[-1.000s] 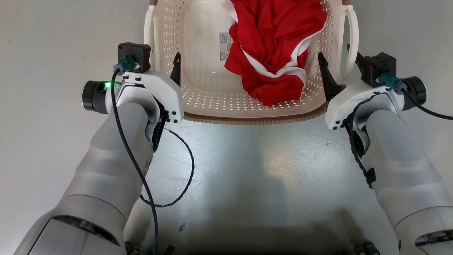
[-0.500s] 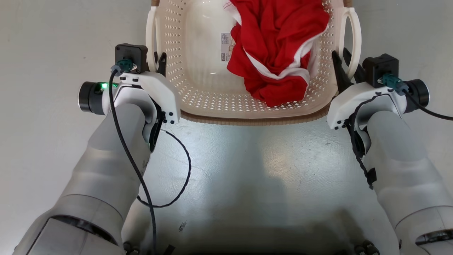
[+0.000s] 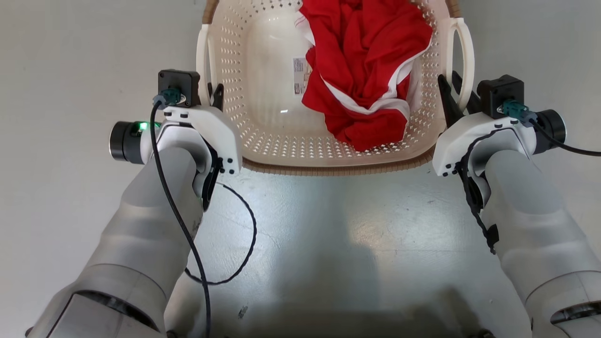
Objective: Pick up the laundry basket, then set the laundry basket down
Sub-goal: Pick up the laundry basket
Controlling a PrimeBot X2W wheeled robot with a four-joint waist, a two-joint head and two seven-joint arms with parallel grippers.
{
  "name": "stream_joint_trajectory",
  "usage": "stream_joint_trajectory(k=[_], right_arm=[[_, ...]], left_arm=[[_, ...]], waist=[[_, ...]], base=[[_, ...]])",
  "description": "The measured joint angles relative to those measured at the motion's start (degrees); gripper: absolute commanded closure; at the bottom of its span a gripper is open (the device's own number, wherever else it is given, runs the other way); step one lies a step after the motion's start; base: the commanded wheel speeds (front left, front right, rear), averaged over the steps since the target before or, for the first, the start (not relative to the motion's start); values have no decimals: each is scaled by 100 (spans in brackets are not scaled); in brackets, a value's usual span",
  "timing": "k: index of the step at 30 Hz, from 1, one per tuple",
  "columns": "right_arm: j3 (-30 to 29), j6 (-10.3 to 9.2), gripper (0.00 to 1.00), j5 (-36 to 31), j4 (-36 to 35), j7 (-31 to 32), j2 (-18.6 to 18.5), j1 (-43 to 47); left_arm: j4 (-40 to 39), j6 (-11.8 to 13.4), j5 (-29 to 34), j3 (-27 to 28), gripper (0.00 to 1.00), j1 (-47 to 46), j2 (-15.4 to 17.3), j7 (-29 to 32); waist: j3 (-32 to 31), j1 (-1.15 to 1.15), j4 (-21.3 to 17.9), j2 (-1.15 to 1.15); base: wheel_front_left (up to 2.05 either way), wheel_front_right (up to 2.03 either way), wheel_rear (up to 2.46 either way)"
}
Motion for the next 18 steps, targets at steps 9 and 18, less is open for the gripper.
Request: stream_joint_trajectory(k=[9,18], right_arm=[[497,-1,100,544,153,179,-1,181],[1025,-5,100,1154,186,363,-1,601]], left_arm=[[58,37,-158,-165,100,324,12,97],[146,62,-245,-197,100,805,25,130]], waist=[[-494,0,-83,0],[-1170,0,-225,0]], base=[[0,0,0],[0,0,0]])
